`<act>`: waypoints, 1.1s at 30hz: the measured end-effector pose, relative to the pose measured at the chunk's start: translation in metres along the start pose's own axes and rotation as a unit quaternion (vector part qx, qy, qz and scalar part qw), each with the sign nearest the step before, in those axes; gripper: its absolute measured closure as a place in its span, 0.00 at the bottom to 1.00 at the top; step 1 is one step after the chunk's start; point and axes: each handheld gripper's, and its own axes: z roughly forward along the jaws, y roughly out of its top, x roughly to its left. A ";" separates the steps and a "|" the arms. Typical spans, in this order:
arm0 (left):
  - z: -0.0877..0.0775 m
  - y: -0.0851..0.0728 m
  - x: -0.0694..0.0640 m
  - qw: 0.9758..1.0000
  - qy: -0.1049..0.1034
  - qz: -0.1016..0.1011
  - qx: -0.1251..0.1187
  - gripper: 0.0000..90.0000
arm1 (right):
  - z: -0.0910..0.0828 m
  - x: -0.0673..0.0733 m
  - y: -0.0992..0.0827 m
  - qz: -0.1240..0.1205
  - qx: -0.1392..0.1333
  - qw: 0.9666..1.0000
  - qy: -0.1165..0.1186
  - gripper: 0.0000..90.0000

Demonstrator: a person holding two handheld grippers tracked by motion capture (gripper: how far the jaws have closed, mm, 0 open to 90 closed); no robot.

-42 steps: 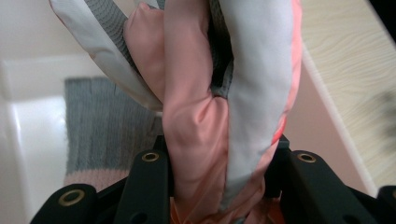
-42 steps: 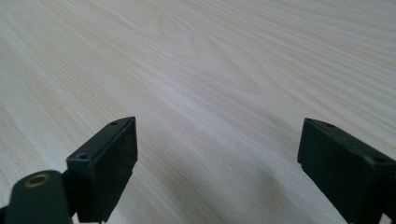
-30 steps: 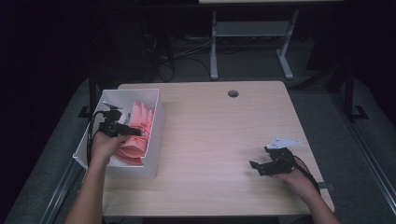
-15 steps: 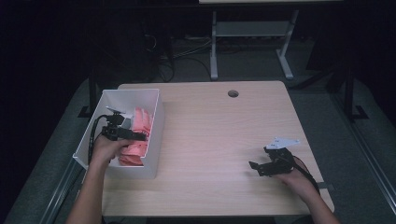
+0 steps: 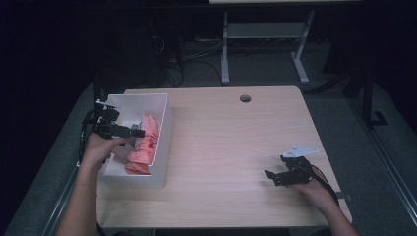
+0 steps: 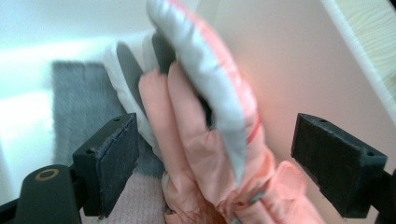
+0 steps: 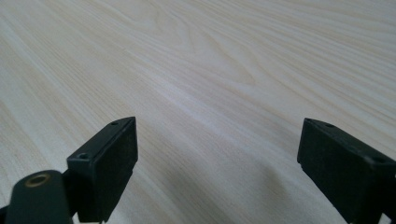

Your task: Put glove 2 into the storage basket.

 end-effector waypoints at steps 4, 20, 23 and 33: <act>-0.015 0.008 -0.012 1.000 -0.005 0.020 -0.022 0.17 | 0.000 0.001 0.000 0.001 -0.002 1.000 0.000 0.13; -0.012 0.028 -0.111 0.987 -0.053 0.143 -0.053 0.17 | -0.001 0.001 0.001 -0.003 -0.004 1.000 -0.003 0.13; -0.002 0.028 -0.133 0.983 -0.066 0.160 -0.054 0.17 | -0.001 0.001 0.001 -0.005 -0.002 1.000 -0.002 0.13; 0.037 0.018 -0.189 0.972 -0.093 0.209 -0.050 0.17 | -0.002 0.002 0.001 -0.005 -0.008 1.000 -0.001 0.13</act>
